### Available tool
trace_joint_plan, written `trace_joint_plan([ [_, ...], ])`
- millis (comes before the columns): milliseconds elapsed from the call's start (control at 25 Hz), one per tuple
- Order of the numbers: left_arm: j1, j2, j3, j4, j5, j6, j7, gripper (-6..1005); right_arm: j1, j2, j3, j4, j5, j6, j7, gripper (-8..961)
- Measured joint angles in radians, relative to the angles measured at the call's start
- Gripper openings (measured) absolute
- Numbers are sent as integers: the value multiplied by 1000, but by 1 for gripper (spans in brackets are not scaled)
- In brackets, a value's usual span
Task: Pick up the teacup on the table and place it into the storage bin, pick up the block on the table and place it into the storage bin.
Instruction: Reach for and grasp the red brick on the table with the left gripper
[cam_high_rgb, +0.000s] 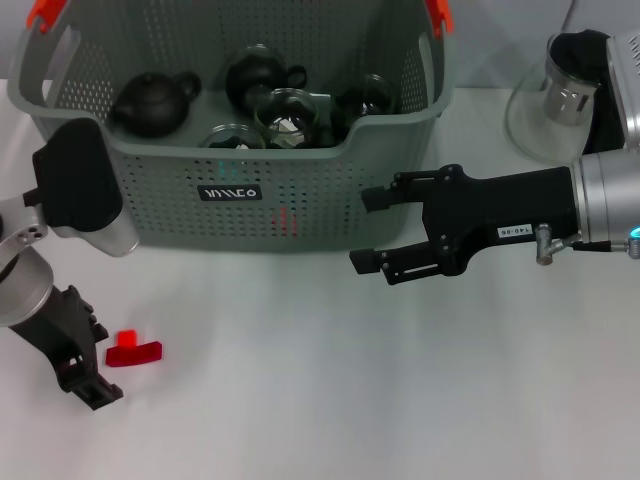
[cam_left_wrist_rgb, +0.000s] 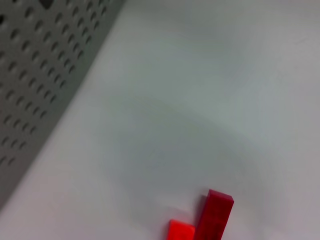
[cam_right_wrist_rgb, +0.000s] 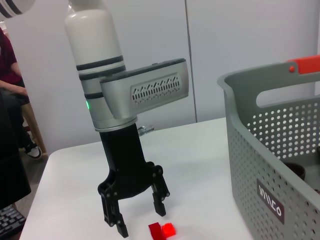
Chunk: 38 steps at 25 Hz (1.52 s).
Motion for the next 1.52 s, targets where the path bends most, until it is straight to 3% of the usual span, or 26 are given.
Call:
trace_joint_plan([
  [280, -5, 2, 5, -6, 0, -3, 11, 780, 1, 0, 0, 0, 1, 2, -2, 853],
  [560, -38, 19, 8, -68, 0, -3, 3, 781, -4, 0, 0, 0, 11, 4, -6, 853],
  [1520, -70, 29, 49, -111, 0, -25, -9, 780, -6, 0, 5, 2, 17, 11, -10, 854],
])
